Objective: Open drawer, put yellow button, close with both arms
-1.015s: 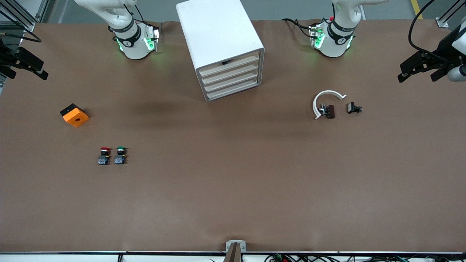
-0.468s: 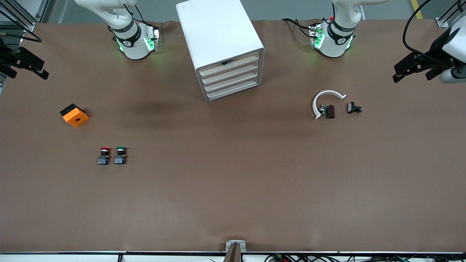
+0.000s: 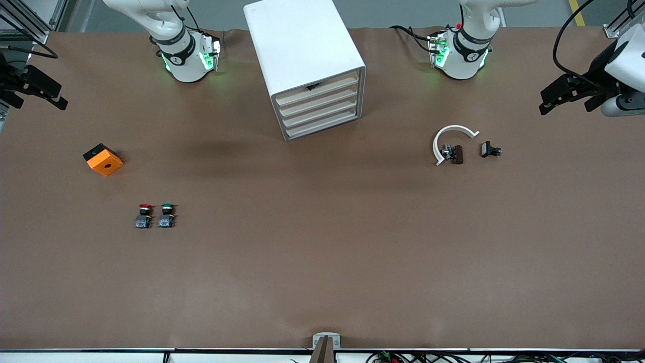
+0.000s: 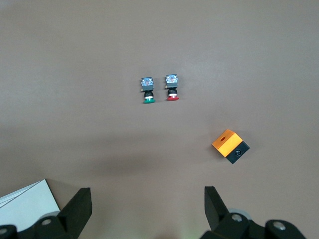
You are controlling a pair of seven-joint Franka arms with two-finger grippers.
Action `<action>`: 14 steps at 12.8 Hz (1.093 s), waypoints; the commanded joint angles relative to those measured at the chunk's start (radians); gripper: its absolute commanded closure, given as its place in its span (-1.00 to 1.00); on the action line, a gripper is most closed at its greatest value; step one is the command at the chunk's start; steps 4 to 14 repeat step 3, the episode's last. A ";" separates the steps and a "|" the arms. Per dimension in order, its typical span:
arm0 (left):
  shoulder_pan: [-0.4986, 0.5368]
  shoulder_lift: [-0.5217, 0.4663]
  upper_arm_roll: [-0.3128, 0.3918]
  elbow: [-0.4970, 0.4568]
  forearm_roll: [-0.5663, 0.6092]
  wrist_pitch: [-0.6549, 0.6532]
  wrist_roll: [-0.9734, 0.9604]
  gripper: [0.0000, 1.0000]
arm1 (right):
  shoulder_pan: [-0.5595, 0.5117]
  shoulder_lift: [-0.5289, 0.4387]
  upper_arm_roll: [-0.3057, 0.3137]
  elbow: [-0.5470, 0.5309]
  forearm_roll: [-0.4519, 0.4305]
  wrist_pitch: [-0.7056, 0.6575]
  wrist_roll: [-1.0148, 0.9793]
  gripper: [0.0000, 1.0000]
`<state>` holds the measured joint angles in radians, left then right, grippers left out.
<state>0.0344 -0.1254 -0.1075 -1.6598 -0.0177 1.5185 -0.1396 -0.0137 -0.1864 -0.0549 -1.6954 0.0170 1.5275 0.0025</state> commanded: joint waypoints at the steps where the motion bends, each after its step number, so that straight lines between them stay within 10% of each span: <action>1: -0.001 0.013 -0.008 0.024 0.025 0.000 0.006 -1.00 | -0.011 -0.022 0.004 -0.020 0.014 -0.003 -0.001 -1.00; 14: -0.002 0.018 -0.008 0.029 0.027 -0.001 0.006 -1.00 | -0.009 -0.024 0.006 -0.020 0.014 -0.003 -0.001 -1.00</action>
